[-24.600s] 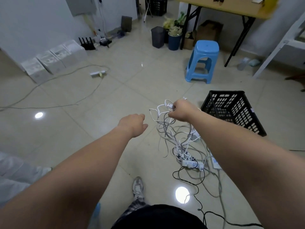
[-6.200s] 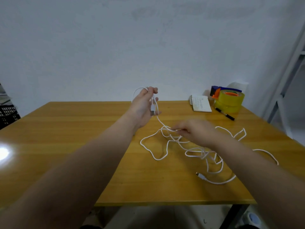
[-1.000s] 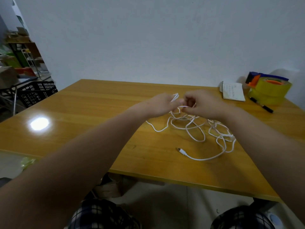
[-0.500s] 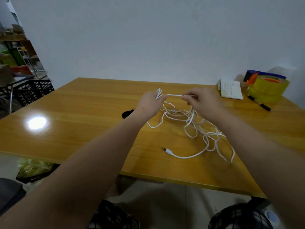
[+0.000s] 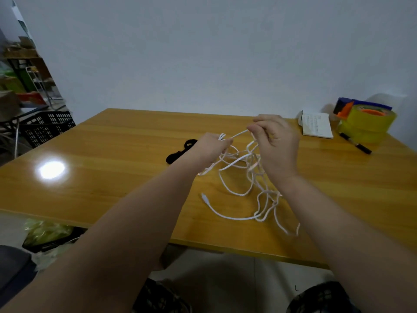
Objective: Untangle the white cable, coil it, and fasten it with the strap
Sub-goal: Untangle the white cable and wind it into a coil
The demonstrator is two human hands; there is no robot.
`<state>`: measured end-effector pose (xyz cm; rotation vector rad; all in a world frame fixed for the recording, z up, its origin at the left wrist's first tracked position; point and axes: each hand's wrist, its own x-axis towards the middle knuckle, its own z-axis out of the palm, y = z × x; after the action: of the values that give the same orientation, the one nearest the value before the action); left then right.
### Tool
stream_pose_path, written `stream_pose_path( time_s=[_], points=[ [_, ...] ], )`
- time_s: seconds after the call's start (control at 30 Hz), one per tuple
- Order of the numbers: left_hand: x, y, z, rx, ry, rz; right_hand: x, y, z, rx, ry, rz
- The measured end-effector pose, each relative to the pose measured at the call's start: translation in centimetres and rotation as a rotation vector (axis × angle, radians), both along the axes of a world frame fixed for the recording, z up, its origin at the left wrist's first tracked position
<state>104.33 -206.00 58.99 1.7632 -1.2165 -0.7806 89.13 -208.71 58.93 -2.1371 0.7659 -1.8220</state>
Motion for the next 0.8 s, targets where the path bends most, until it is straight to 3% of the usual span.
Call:
stream_pose_path(
  time_s=[0.13, 0.3, 0.4, 0.47, 0.57, 0.7, 0.8],
  points=[
    [1.6, 0.0, -1.0, 0.06, -0.03, 0.094, 0.0, 1.5, 0.7, 0.025, 0.056, 0.248],
    [3.2, -0.2, -1.0, -0.05, -0.05, 0.205, -1.4, 1.3, 1.0, 0.323, 0.435, 0.441],
    [2.9, -0.3, -0.5, -0.146, -0.097, 0.183, -2.1, 0.8, 0.8, 0.451, 0.437, 0.313],
    [2.5, -0.2, -0.1, -0.239, -0.035, 0.167, -2.2, 0.1, 0.6, 0.463, 0.42, 0.155],
    [3.0, 0.9, 0.6, -0.295, 0.007, 0.097, -3.1, -1.1, 0.7, 0.51, 0.529, 0.005],
    [4.3, 2.6, 1.0, -0.265, 0.047, -0.003, -3.8, -0.6, 1.0, 0.579, 0.642, 0.09],
    [4.6, 3.4, 0.9, -0.268, 0.162, 0.026, -3.4, 0.1, 1.4, 0.489, 0.908, 0.132]
  ],
)
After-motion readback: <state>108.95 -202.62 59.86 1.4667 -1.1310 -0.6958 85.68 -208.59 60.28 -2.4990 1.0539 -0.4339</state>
